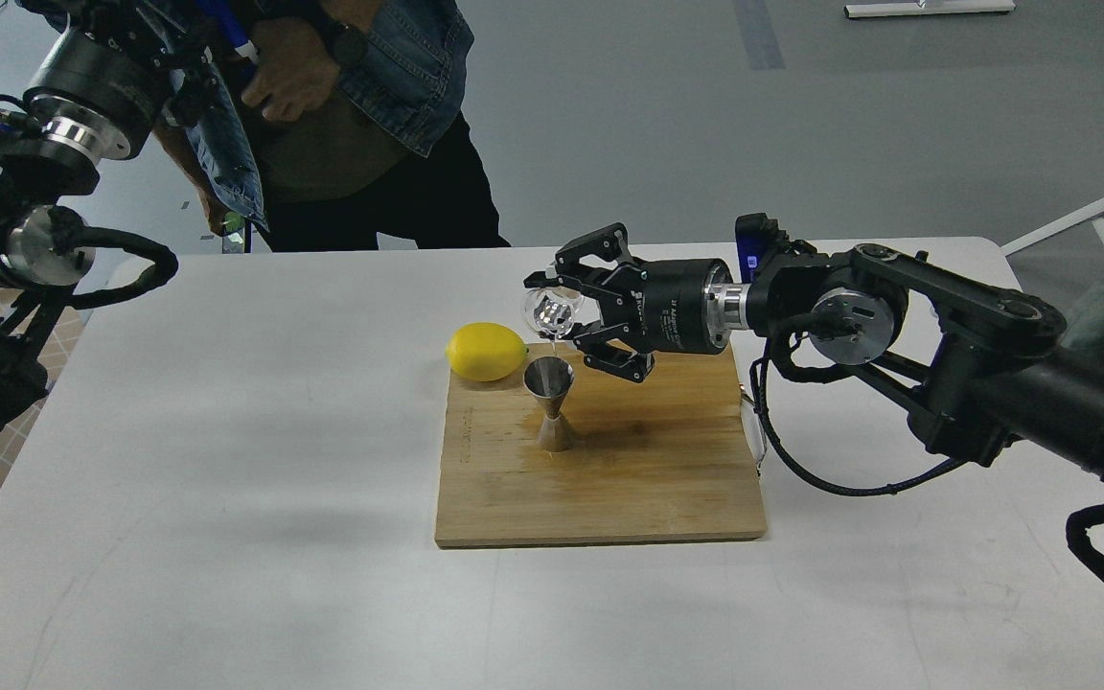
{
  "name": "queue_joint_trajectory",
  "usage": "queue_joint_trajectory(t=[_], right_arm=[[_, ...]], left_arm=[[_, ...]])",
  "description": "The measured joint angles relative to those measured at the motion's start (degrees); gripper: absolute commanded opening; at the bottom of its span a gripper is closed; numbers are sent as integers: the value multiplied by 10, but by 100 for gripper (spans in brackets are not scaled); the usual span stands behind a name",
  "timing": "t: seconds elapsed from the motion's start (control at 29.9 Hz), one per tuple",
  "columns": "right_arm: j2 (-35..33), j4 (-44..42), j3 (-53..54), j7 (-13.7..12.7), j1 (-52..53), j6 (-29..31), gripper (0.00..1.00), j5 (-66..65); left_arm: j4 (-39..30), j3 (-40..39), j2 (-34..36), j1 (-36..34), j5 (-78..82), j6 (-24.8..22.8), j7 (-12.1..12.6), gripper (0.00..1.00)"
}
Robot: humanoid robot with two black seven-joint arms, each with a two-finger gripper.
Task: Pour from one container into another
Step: 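Rotate the right gripper further, tipping the glass mouth down over the jigger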
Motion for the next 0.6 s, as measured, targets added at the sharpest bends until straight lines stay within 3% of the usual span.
queue_joint_trajectory(t=[0.6], right_arm=[[1, 3, -1, 2, 9, 0, 43, -27]], left_arm=[[0, 1, 0, -3, 0, 0, 1, 98]])
